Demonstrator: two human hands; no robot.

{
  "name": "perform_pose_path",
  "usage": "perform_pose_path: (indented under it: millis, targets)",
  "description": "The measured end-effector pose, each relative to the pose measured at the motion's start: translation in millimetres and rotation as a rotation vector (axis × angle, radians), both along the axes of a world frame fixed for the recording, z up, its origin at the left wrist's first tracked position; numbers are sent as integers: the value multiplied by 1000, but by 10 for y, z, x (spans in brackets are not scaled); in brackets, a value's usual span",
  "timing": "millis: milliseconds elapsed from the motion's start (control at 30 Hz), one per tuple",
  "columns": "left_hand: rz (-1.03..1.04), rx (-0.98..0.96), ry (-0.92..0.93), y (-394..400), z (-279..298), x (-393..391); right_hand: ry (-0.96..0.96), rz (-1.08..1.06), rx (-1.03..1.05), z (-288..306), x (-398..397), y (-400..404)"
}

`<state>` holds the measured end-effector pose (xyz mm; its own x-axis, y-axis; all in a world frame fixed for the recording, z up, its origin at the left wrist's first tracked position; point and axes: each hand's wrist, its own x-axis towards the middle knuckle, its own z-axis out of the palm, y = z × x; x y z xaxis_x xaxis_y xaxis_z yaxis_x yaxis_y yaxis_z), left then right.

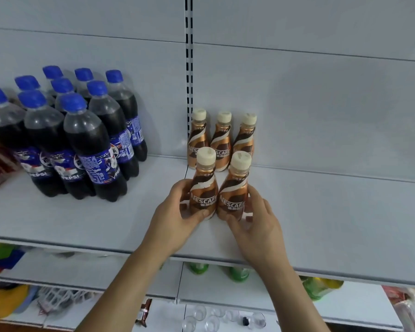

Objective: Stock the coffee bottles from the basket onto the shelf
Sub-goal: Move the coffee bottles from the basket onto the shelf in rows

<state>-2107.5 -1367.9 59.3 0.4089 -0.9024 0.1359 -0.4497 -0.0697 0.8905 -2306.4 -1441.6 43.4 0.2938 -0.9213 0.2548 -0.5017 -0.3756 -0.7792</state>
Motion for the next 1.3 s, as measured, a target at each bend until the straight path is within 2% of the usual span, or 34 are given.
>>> perform_pose_path:
  millis: [300, 533, 1300]
  targets:
    - [8, 48, -107, -238, 13, 272, 11, -70, -88, -3, 415, -162]
    - [7, 42, -118, -542, 25, 479, 81, -76, -125, -3, 642, -380]
    - [-27, 54, -234, -857, -38, 619, 149, -80, -187, -46, 794, -680]
